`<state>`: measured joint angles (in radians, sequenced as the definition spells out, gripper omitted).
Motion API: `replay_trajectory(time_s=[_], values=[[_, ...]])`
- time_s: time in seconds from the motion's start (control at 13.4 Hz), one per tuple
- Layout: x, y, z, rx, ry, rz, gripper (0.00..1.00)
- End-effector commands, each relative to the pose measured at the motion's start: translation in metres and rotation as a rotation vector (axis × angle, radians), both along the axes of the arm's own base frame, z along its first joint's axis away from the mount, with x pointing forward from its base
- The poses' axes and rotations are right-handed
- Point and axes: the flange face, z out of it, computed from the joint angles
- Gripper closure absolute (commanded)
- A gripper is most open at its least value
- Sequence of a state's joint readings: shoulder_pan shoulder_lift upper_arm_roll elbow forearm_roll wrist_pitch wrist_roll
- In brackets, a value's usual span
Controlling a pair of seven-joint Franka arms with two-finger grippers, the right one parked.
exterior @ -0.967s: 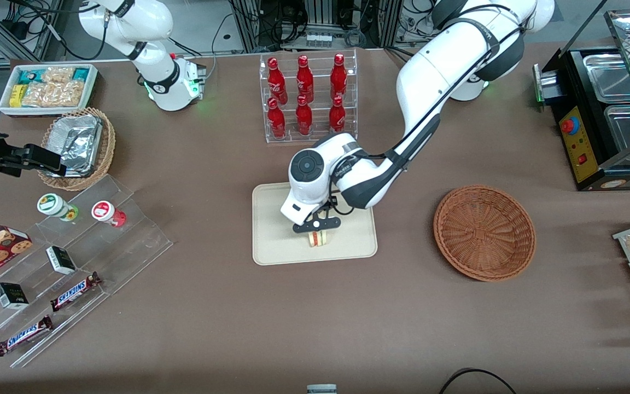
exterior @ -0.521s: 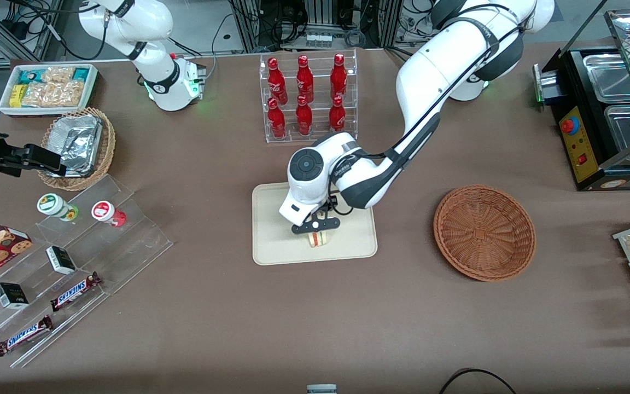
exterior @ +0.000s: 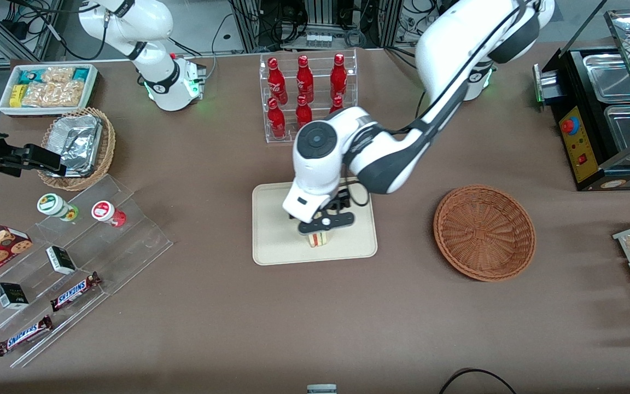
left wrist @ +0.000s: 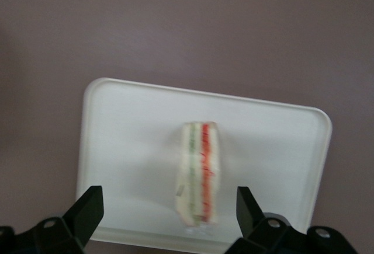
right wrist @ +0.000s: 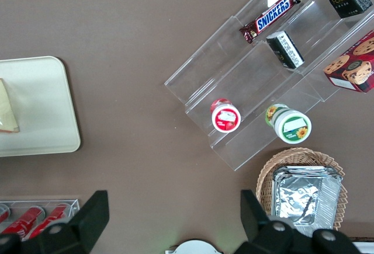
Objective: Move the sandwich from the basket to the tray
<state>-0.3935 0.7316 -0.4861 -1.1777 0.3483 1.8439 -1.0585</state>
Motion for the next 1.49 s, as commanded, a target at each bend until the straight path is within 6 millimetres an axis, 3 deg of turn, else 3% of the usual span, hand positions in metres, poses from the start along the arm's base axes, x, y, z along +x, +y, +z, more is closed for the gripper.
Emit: replay_trajectory(time_s=[0.0, 0.07, 0.3, 0.82, 1.12, 1.41], values=[[0.031, 0.066, 0.034, -0.005, 0.037, -0.066, 0.0], [0.046, 0.094, 0.042, -0.024, 0.045, -0.045, 0.0], [0.06, 0.156, 0.062, -0.034, 0.05, -0.081, 0.0], [0.064, 0.222, 0.075, 0.0, 0.063, -0.096, 0.0], [0.048, 0.281, 0.088, 0.029, 0.086, -0.195, 0.0], [0.031, 0.365, 0.113, -0.002, 0.141, -0.274, 0.0]])
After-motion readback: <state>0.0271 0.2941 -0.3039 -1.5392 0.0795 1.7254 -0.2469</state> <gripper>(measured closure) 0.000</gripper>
